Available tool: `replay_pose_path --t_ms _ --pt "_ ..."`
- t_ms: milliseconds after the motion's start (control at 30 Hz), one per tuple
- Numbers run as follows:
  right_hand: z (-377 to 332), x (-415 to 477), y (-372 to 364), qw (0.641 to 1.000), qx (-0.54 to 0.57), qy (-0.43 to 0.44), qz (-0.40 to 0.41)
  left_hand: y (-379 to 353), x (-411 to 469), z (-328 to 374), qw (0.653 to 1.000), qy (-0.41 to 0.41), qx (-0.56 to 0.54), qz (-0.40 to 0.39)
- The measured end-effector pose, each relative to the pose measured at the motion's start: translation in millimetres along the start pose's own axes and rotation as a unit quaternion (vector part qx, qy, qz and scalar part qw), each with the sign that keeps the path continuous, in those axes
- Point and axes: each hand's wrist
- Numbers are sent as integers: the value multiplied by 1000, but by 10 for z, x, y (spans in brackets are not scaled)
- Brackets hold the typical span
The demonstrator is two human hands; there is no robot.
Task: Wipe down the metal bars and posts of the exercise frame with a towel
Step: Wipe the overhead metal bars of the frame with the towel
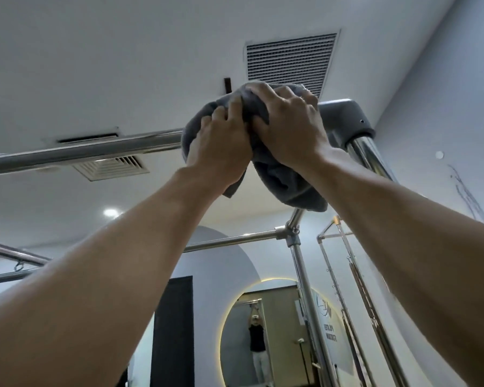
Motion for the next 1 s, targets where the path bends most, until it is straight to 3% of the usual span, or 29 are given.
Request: replay_pose_path --t_ms 133,300,500,600,700,800,900,1000 --pt "-159 61 -43 999 23 -17 -15 -20 46 -84 1000 12 16 5" --pt "26 -140 60 998 48 38 -16 -60 -119 73 998 48 33 17" --pt "-23 124 26 998 37 -37 -36 -114 162 108 998 51 -23 38" --pt "-134 0 12 997 72 2 -31 -54 66 69 994 81 -46 56" --pt "50 -136 56 995 85 39 -21 -51 -106 72 998 42 -7 51" --pt "123 15 57 997 74 -6 -25 -107 16 11 999 40 -11 22" --pt "-124 183 12 994 93 -47 -40 -16 153 -79 996 67 -45 49" --pt "-318 5 -31 988 146 27 -30 93 3 -170 991 114 -44 59"
Point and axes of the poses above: each hand's wrist, its own x-axis towards the middle knuckle, its own y-axis out of the back of the hand, z = x × y, and after that the axes turned 14 degrees about -x, right-handed
